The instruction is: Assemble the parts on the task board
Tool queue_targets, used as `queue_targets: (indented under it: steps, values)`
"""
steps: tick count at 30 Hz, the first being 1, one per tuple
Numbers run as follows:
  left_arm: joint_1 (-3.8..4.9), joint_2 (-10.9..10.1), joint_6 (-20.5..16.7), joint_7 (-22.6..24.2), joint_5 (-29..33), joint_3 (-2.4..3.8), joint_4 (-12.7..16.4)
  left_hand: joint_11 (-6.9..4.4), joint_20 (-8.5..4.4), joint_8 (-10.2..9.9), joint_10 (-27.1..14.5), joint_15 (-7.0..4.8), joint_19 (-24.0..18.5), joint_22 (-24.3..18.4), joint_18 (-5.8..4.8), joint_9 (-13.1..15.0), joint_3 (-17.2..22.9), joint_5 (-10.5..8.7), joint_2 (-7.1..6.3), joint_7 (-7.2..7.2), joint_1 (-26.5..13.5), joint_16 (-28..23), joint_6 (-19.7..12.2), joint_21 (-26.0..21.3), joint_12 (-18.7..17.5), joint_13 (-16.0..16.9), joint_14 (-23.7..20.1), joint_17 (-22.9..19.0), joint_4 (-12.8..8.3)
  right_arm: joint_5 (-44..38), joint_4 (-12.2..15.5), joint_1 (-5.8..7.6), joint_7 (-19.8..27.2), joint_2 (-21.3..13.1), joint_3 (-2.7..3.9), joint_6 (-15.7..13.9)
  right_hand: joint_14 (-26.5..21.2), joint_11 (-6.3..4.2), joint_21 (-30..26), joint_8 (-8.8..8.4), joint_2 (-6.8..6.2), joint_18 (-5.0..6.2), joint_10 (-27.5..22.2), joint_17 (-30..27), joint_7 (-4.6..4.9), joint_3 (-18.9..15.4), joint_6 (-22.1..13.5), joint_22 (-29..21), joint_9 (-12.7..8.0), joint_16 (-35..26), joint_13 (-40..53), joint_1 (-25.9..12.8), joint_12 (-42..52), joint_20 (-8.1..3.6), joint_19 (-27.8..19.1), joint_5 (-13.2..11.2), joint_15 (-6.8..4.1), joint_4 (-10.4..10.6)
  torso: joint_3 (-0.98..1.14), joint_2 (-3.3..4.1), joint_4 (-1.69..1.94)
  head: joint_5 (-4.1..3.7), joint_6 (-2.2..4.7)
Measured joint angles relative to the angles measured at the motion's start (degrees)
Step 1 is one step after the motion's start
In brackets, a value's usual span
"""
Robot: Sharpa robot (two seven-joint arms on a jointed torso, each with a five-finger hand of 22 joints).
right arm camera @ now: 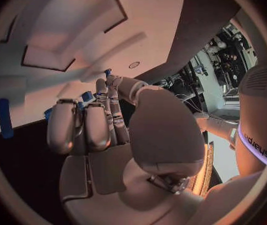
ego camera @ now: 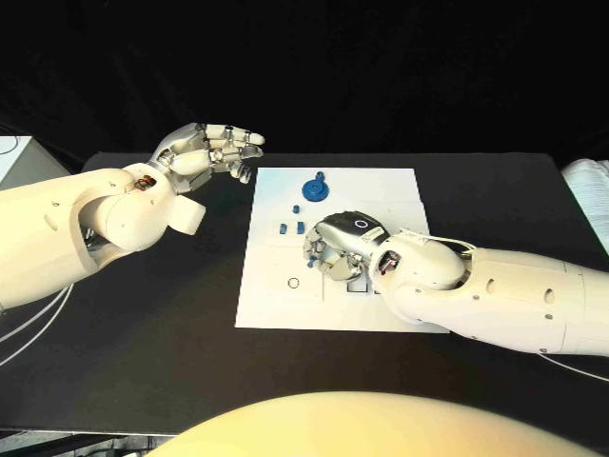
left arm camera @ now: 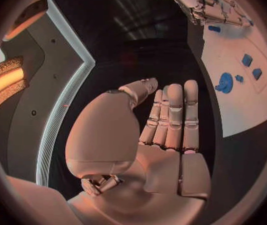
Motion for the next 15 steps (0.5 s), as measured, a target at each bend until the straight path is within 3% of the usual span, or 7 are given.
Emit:
queue_targets:
  steps: [15]
  values:
    - [0.0,-0.1,0.1,-0.2,0.0,0.0,0.0,0.0,0.0,0.0,0.0,0.0,0.0,0.0,0.0,0.0,0.0,0.0,0.0,0.0,0.0,0.0,0.0,0.0,0.0,0.0,0.0,0.0,0.0,-0.4,-0.4,-0.09,-0.2,0.5,-0.15,0.5,0.0,0.0,0.2,-0.24,0.0,0.0,0.0,-0.2,-0.08,0.0,0.1,0.0,0.1,0.0,0.0,0.0,0.2,0.0,0.0,0.0,0.0,0.0,-0.03,0.0,0.04,0.04,-0.01]
